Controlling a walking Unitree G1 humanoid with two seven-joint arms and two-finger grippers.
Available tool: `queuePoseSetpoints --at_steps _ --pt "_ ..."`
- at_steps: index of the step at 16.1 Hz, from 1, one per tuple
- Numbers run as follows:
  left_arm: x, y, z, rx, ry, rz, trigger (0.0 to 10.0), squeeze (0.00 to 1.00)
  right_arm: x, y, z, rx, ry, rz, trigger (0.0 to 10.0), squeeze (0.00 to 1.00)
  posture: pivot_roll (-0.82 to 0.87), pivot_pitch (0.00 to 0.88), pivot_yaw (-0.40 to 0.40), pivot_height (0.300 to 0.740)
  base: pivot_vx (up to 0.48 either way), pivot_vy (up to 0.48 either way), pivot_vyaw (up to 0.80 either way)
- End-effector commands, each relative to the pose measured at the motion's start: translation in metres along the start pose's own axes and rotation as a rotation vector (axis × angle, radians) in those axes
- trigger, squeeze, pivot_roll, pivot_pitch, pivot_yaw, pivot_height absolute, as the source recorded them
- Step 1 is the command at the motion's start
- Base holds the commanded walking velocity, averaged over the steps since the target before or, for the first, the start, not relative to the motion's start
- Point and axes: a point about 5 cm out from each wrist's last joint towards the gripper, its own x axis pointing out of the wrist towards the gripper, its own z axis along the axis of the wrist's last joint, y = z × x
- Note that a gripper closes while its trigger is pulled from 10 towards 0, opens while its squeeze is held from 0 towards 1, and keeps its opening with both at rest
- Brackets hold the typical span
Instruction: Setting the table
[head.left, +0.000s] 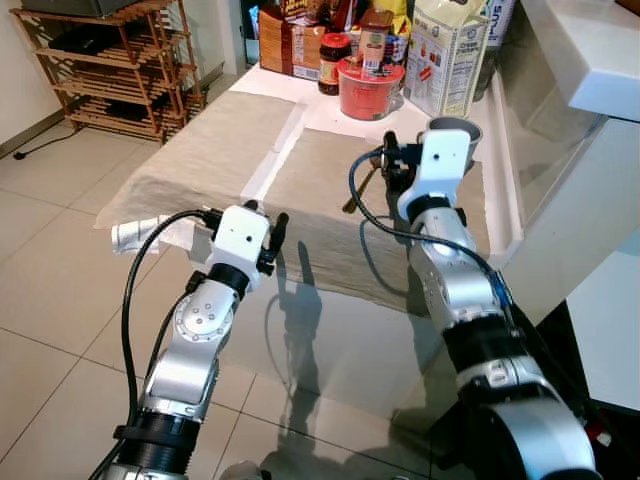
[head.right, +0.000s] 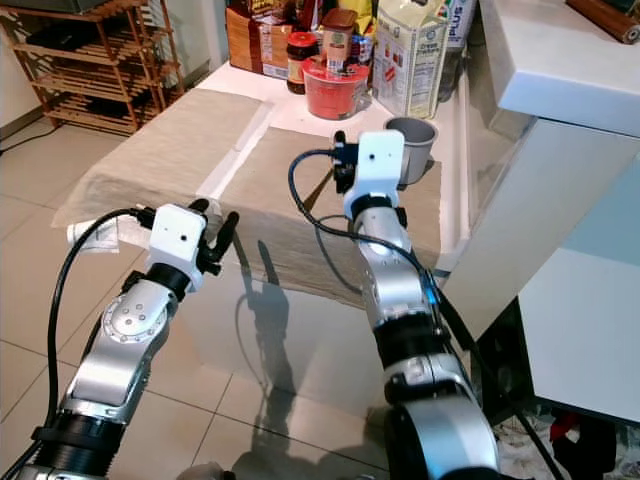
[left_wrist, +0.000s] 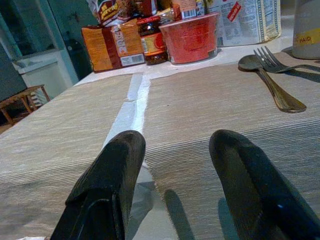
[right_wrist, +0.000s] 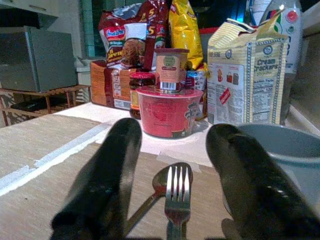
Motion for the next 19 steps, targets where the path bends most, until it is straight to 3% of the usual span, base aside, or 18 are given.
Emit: queuePoseSetpoints --at_steps 1,8,9,12,14,19 --pt "0.004 -0.002 0.004 0.012 -0.017 -0.023 10.0 0.0 -0.001 -0.002 0.006 -0.016 -0.033 -0.012 10.0 1.0 0.09 0.0 -0.009 0.74 0.0 0.0 0.0" --pt "0.009 -0.005 0.006 0.007 -0.028 -0.04 10.0 0.0 -0.03 -0.007 0.002 -0.047 -0.066 -0.007 10.0 1.0 0.07 0.0 0.0 0.74 0.0 0.0 0.0" --pt "0.01 -0.005 0.006 0.002 -0.03 -0.041 10.0 0.0 -0.035 -0.011 0.002 -0.066 -0.068 -0.023 10.0 0.0 0.07 0.0 0.0 0.74 0.0 0.0 0.0" --pt "0.011 -0.005 0.006 -0.003 -0.033 -0.042 10.0 0.0 -0.068 -0.02 -0.011 -0.061 -0.022 -0.039 10.0 0.0 0.05 0.0 0.001 0.74 0.0 0.0 0.0" --pt "0.013 -0.005 0.006 -0.014 -0.037 -0.045 10.0 0.0 -0.09 -0.016 -0.02 -0.086 0.003 0.007 10.0 0.0 0.04 0.0 0.003 0.74 0.0 0.0 0.0" --pt "0.021 -0.001 0.01 -0.006 -0.06 -0.044 10.0 0.0 -0.095 -0.019 -0.023 -0.077 0.036 0.0 10.0 0.0 0.03 0.0 0.01 0.74 0.0 0.0 0.0"
